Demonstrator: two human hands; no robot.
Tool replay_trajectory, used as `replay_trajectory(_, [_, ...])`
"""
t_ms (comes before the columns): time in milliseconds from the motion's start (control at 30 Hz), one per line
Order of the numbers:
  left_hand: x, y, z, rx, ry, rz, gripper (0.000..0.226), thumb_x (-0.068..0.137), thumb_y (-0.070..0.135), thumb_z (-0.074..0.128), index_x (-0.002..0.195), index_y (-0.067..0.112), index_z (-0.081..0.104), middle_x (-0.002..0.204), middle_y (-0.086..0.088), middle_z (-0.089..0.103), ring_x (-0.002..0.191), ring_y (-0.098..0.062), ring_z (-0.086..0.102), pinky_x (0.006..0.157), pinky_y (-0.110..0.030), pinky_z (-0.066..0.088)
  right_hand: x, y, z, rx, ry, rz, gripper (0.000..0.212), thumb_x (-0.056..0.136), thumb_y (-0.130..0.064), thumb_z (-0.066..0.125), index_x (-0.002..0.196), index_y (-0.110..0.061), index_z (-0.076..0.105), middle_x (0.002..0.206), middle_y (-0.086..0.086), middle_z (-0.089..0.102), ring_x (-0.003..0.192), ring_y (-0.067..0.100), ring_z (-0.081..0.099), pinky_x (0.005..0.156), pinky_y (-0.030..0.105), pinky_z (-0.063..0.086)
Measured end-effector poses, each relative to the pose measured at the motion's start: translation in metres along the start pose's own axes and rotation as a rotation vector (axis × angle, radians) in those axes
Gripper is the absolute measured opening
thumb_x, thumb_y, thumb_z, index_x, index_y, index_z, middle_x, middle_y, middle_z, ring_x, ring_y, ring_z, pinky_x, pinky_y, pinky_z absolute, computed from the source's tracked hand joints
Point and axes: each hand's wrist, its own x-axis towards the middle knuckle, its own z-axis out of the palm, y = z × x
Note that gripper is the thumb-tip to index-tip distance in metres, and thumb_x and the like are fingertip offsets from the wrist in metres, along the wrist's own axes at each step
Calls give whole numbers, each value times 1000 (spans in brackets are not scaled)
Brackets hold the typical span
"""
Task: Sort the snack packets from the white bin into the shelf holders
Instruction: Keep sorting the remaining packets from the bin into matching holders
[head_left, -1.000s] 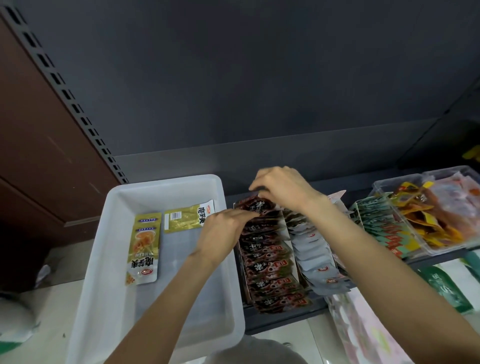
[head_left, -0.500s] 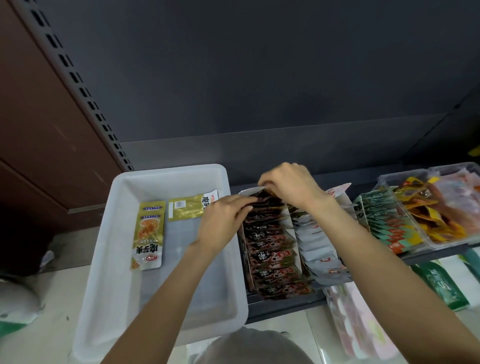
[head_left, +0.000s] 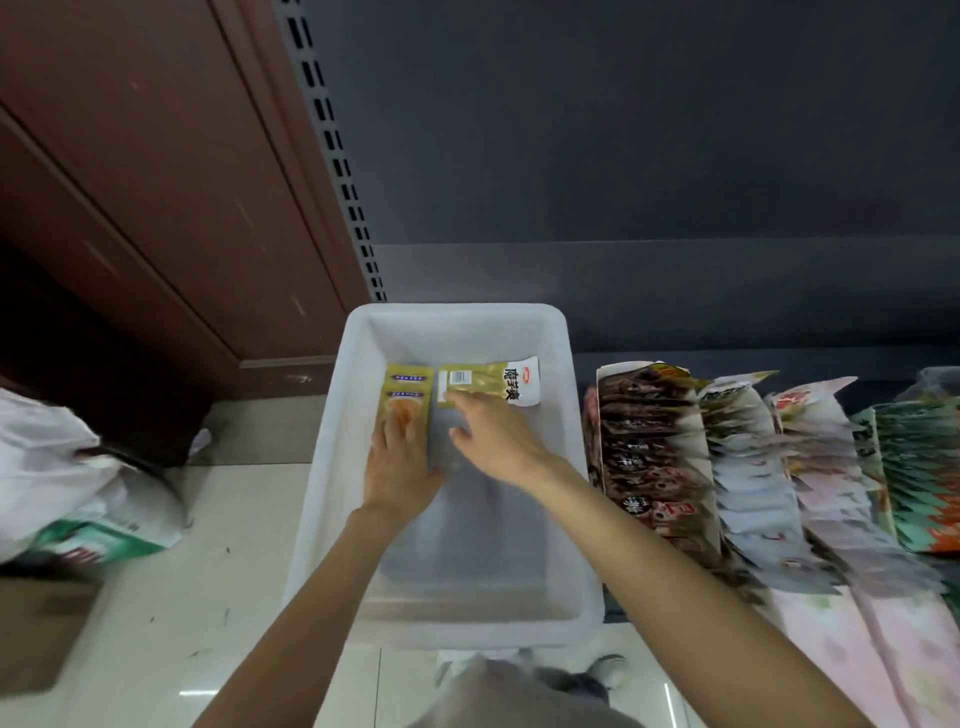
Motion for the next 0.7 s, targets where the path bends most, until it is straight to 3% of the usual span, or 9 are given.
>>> replay_trajectory(167, [11, -5, 3, 71, -144, -66, 79, 91, 37, 52, 149, 9, 7, 155, -16, 11, 141, -32, 15, 112, -39, 22, 40, 4, 59, 18, -106, 153, 35, 91, -9, 46, 125, -5, 51, 127, 16, 56, 119, 33, 50, 93, 38, 44])
replay_trajectory(300, [0, -8, 2, 13, -262, 52, 80, 92, 43, 50, 151, 13, 5, 158, -7, 8, 143, -25, 12, 113, -36, 21, 44, 7, 78, 194, 25, 292, 30, 92, -17, 49, 120, -11, 58, 118, 13, 59, 112, 30, 53, 86, 33, 43])
replay_trajectory(400, [-2, -15, -2, -159, -325, 133, 81, 87, 48, 57, 150, 15, 18, 153, -3, 25, 140, -21, 22, 113, -32, 22, 38, 18, 82, 285, 107, 411, 32, 87, -26, 64, 116, -16, 55, 113, 11, 57, 106, 27, 55, 82, 31, 42])
replay_trajectory(467, [-1, -21, -5, -251, -353, 122, 73, 84, 40, 64, 145, 18, 30, 144, -4, 41, 130, -21, 40, 104, -31, 35, 36, 25, 82, 310, 127, 431, 31, 82, -23, 71, 108, -16, 54, 111, 9, 54, 103, 25, 55, 84, 33, 44])
replay_trajectory(533, [-1, -22, -8, -323, -336, 101, 63, 86, 26, 63, 142, 21, 36, 136, -4, 50, 120, -21, 51, 91, -25, 40, 34, 28, 80, 289, 123, 433, 29, 82, -18, 71, 105, -13, 53, 111, 9, 53, 104, 26, 55, 85, 34, 45])
replay_trajectory(600, [-2, -19, -12, -390, -234, 106, 61, 86, 16, 61, 142, 22, 37, 134, -4, 51, 117, -22, 52, 82, -18, 36, 31, 27, 78, 230, 133, 417, 28, 87, -14, 63, 111, -9, 49, 113, 11, 57, 107, 30, 56, 83, 36, 45])
replay_trajectory(700, [0, -16, -20, -440, 36, 190, 65, 80, 5, 63, 140, 18, 41, 134, -7, 48, 120, -25, 47, 94, -23, 37, 19, 21, 70, 94, 173, 365, 29, 94, -13, 48, 121, -9, 40, 109, 13, 64, 101, 38, 59, 69, 39, 42])
